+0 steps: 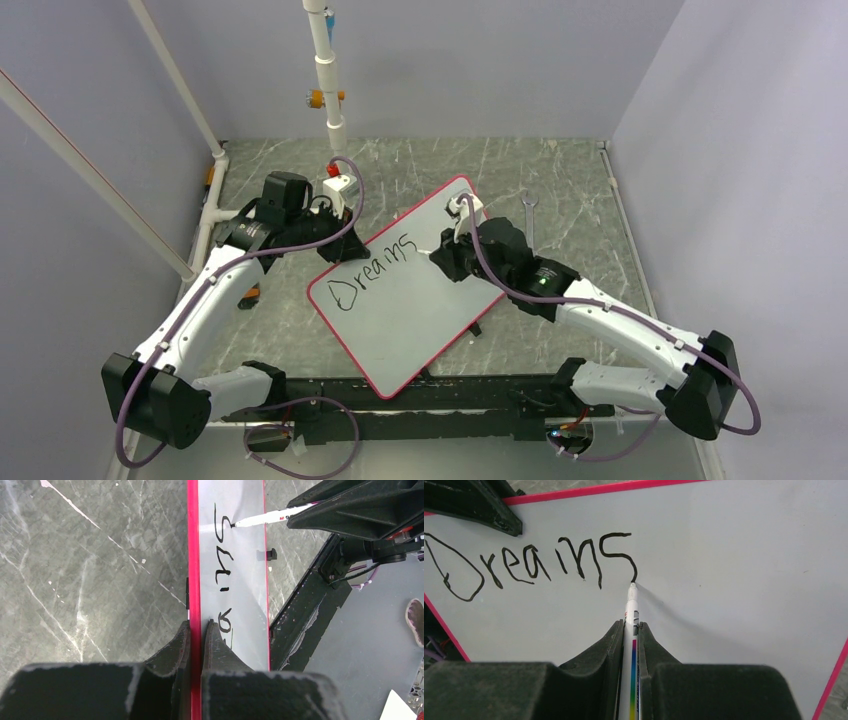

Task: Write a sentence on the whiteboard

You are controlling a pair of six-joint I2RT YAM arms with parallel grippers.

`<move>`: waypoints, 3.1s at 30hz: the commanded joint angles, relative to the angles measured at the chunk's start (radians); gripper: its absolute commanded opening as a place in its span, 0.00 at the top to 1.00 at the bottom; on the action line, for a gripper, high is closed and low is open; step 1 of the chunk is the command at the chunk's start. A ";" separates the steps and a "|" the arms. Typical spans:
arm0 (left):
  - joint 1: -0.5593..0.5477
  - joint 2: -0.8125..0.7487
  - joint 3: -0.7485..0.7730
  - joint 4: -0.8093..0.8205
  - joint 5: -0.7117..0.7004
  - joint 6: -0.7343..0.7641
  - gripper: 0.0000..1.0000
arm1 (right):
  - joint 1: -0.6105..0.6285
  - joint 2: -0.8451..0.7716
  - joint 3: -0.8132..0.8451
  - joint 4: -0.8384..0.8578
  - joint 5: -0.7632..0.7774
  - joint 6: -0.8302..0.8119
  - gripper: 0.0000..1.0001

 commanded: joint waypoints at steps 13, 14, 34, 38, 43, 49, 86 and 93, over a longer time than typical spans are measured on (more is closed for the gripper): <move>-0.008 -0.030 0.001 0.047 -0.076 0.090 1.00 | -0.004 0.024 0.063 0.017 -0.129 -0.013 1.00; -0.008 -0.031 0.001 0.048 -0.076 0.090 1.00 | -0.004 0.021 0.068 0.014 -0.128 -0.014 1.00; -0.022 -0.044 0.000 0.053 -0.102 0.080 1.00 | -0.002 -0.123 0.064 -0.061 -0.122 0.028 1.00; -0.038 -0.041 0.003 0.046 -0.125 0.081 1.00 | -0.001 -0.147 0.044 -0.069 -0.155 0.038 1.00; -0.057 -0.047 0.000 0.049 -0.157 0.074 1.00 | 0.017 -0.169 0.013 -0.072 -0.182 0.056 1.00; -0.070 -0.061 0.008 0.032 -0.216 0.031 1.00 | 0.102 -0.184 -0.007 -0.080 -0.128 0.064 1.00; -0.070 -0.142 -0.099 0.100 -0.312 0.024 1.00 | 0.446 0.139 0.046 0.160 -0.140 -0.041 1.00; -0.069 -0.144 -0.100 0.101 -0.311 0.024 1.00 | 0.454 0.161 0.054 0.179 -0.154 -0.044 1.00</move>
